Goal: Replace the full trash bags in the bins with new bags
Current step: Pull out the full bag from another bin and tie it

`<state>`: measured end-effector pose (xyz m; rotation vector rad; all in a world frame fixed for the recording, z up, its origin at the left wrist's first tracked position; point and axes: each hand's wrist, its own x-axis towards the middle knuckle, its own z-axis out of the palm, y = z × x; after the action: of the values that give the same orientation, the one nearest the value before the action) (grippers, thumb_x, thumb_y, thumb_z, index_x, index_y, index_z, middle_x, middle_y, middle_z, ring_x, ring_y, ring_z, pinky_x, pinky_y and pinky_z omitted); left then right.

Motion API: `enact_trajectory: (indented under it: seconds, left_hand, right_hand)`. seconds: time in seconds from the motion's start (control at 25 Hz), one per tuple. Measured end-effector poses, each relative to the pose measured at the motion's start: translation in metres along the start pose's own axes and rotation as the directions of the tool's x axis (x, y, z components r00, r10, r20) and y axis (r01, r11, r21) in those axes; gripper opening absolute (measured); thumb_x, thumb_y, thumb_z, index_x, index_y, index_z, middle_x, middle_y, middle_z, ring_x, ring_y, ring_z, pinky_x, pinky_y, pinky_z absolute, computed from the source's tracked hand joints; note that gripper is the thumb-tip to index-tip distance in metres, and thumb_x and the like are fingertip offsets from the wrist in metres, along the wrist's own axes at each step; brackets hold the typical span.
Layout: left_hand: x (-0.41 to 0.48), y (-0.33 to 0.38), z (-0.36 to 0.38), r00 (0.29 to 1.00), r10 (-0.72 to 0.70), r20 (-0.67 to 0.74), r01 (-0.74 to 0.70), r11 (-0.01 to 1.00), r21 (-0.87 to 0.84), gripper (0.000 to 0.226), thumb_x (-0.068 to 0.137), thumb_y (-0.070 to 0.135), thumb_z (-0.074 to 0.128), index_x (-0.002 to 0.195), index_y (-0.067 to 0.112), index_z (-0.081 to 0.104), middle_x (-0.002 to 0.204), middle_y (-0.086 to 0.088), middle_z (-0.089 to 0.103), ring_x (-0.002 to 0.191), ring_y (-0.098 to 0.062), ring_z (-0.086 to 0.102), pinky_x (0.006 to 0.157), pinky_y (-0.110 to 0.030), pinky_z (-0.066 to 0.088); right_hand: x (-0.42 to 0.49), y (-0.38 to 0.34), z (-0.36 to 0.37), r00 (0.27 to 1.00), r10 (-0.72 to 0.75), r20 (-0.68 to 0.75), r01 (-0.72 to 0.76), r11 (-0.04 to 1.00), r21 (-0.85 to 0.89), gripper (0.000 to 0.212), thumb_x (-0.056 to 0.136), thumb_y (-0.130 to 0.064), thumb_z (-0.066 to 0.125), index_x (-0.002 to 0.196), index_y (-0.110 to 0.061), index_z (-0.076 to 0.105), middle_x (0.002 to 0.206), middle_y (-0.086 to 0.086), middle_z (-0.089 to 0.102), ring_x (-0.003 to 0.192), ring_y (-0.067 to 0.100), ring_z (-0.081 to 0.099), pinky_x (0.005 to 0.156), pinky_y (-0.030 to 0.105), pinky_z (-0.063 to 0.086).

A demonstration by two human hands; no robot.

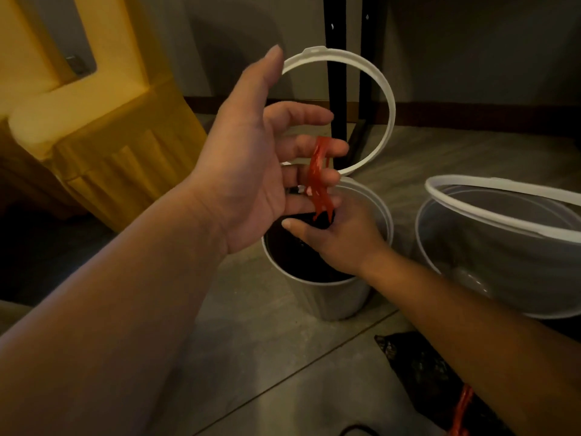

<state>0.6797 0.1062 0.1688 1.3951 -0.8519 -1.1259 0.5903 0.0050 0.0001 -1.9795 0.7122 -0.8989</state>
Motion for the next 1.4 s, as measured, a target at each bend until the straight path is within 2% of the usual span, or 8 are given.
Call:
enact_trajectory:
  seconds: [0.24,0.4,0.48,0.68,0.84,1.08,1.2,1.4]
  left_hand:
    - [0.005,0.032,-0.021,0.977,0.194,-0.086,-0.185,0.978,0.097,0.057,0.101,0.061,0.041,0.118,0.014,0.068,0.105,-0.019,0.079,0.084,-0.029,0.075,0.067,-0.048,0.059]
    - [0.004,0.027,-0.019,0.976,0.196,-0.097,-0.179,0.972,0.154,0.046,0.101,0.054,0.05,0.117,0.015,0.066,0.102,-0.01,0.08,0.083,-0.024,0.075,0.066,-0.043,0.059]
    - [0.004,0.024,-0.017,0.977,0.198,-0.081,-0.183,0.97,0.16,0.042,0.1,0.052,0.054,0.114,0.015,0.066,0.101,-0.009,0.079,0.081,-0.023,0.074,0.067,-0.043,0.059]
    - [-0.001,0.028,-0.015,0.976,0.215,-0.033,-0.209,0.969,0.131,0.036,0.099,0.047,0.057,0.113,0.014,0.066,0.1,-0.01,0.078,0.079,-0.023,0.074,0.065,-0.043,0.059]
    - [-0.002,0.03,-0.022,0.952,0.275,-0.132,-0.257,0.956,0.143,0.02,0.1,0.024,0.062,0.119,0.016,0.062,0.1,-0.016,0.079,0.08,-0.027,0.077,0.066,-0.044,0.061]
    - [-0.001,0.011,-0.029,0.943,0.237,-0.233,-0.211,0.969,0.13,0.027,0.097,0.0,0.063,0.115,0.019,0.067,0.099,-0.013,0.08,0.082,-0.027,0.08,0.065,-0.04,0.063]
    - [-0.002,-0.002,-0.034,0.949,0.213,-0.232,-0.177,0.97,0.165,0.021,0.099,0.007,0.067,0.115,0.019,0.066,0.1,-0.007,0.081,0.082,-0.024,0.08,0.062,-0.033,0.06]
    - [-0.011,-0.005,-0.05,0.956,0.241,-0.167,-0.203,0.955,0.215,0.035,0.096,0.011,0.07,0.127,0.025,0.06,0.107,0.001,0.081,0.094,-0.023,0.08,0.073,-0.034,0.064]
  right_hand:
    - [-0.006,0.013,0.014,0.998,0.058,-0.004,-0.058,0.996,-0.07,0.015,0.091,-0.051,0.07,0.09,-0.053,0.055,0.089,-0.03,0.068,0.084,-0.014,0.063,0.07,0.007,0.047]
    - [-0.011,0.007,0.009,0.997,0.081,0.014,-0.081,0.996,-0.036,0.057,0.085,-0.049,0.08,0.126,-0.051,0.04,0.11,-0.018,0.067,0.103,0.004,0.068,0.088,0.037,0.06]
    - [-0.007,-0.004,-0.002,0.999,0.038,-0.033,-0.038,0.999,-0.019,0.069,0.075,-0.072,0.076,0.133,-0.052,0.044,0.12,-0.022,0.061,0.111,0.0,0.061,0.088,0.03,0.054]
    - [0.0,-0.018,0.003,0.995,-0.1,-0.027,0.1,0.995,-0.012,0.039,0.099,-0.062,0.058,0.077,-0.029,0.06,0.071,-0.008,0.063,0.069,0.008,0.063,0.062,0.029,0.045]
    - [-0.005,0.007,0.015,0.99,-0.136,-0.024,0.133,0.986,-0.098,0.031,0.109,-0.042,0.05,0.079,-0.034,0.051,0.058,-0.009,0.05,0.056,0.008,0.056,0.061,0.03,0.041]
    - [-0.006,0.025,0.016,0.997,-0.014,0.074,0.026,0.986,-0.166,0.041,0.104,-0.059,0.038,0.103,-0.025,0.06,0.072,-0.009,0.061,0.068,0.011,0.063,0.068,0.04,0.051]
    - [-0.013,0.013,0.0,0.997,0.044,0.067,-0.039,0.996,-0.077,0.042,0.09,-0.068,0.057,0.124,-0.044,0.053,0.11,-0.017,0.065,0.102,0.001,0.063,0.086,0.032,0.052]
    - [-0.02,-0.035,-0.019,0.973,-0.225,-0.054,0.223,0.974,-0.05,0.035,0.092,-0.051,0.072,0.113,-0.023,0.073,0.109,-0.008,0.068,0.104,0.009,0.063,0.085,0.028,0.053]
